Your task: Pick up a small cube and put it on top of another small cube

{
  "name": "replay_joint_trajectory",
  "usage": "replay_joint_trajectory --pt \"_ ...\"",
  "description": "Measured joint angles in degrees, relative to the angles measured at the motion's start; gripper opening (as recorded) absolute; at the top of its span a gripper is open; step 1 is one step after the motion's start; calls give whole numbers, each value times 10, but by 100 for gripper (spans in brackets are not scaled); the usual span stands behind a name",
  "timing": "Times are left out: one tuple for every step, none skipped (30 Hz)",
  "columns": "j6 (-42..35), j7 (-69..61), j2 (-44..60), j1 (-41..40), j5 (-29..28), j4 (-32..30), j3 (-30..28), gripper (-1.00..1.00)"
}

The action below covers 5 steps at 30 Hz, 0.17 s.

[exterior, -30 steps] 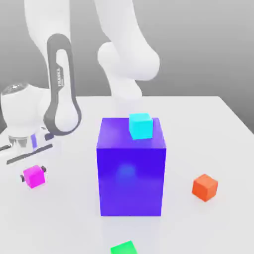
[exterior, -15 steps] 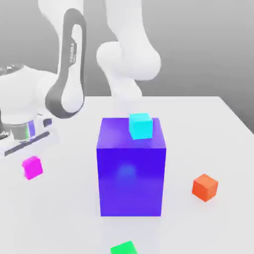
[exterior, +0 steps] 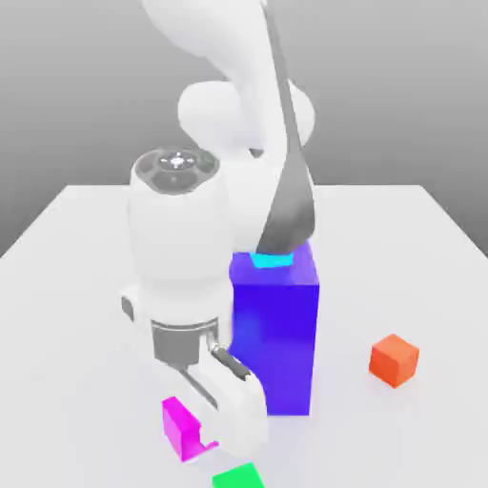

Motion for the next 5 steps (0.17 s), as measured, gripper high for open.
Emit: replay_joint_trajectory --pt "0 0 0 0 0 0 0 100" --pt "0 0 0 0 0 0 0 100" --pt "0 0 0 0 0 0 0 100" --pt "0 0 0 0 0 0 0 100" --pt "0 0 0 0 0 0 0 100"
